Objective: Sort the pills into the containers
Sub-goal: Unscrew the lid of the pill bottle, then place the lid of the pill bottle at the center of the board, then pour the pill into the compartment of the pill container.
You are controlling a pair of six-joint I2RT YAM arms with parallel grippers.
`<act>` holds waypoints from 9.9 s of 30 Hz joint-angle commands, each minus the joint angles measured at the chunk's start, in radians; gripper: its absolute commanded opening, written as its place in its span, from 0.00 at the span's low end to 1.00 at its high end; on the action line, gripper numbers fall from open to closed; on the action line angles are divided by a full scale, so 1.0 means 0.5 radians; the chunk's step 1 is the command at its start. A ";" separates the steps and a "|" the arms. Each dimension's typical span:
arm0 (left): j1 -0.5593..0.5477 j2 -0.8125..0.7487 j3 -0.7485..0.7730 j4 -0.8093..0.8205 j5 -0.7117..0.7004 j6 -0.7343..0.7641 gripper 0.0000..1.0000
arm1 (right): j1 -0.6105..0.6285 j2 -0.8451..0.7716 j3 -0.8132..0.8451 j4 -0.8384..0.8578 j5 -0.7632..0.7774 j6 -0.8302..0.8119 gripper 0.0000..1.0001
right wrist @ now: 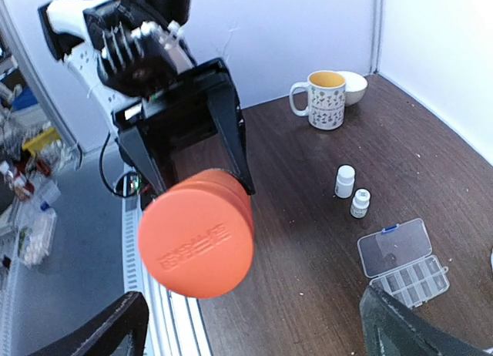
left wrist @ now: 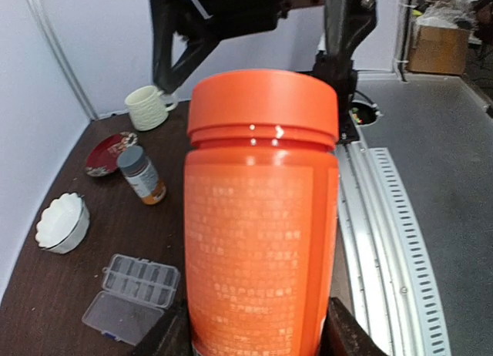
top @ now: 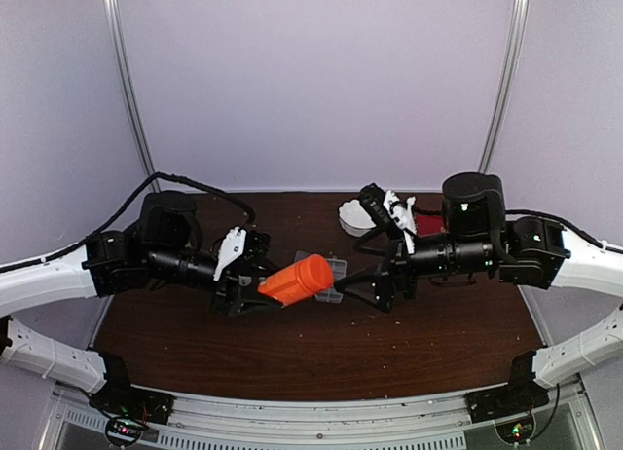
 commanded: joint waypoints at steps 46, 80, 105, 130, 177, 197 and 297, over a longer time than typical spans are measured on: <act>-0.159 -0.031 -0.037 0.283 -0.987 0.324 0.24 | -0.114 0.564 0.548 -0.070 -0.247 1.492 0.55; -0.156 -0.112 -0.058 0.110 -0.408 0.155 0.23 | 0.029 0.291 0.232 -0.121 -0.029 -1.632 0.28; -0.155 -0.039 -0.085 0.251 -0.291 0.081 0.23 | 0.024 0.096 0.156 -0.149 0.125 -3.071 0.01; -0.156 -0.163 -0.315 0.603 -0.848 -0.143 0.21 | 0.012 -0.352 -0.671 0.296 0.668 0.028 0.00; -0.156 0.077 -0.144 0.520 -1.336 -0.717 0.00 | -0.319 0.564 -0.294 -0.436 0.853 0.712 0.79; -0.064 0.433 0.081 0.343 -1.180 -1.052 0.00 | -0.322 0.228 -0.382 -0.210 1.113 0.712 0.76; 0.056 1.812 1.390 -1.164 -0.933 -1.509 0.00 | -0.445 -0.081 -1.299 1.298 1.255 0.024 0.92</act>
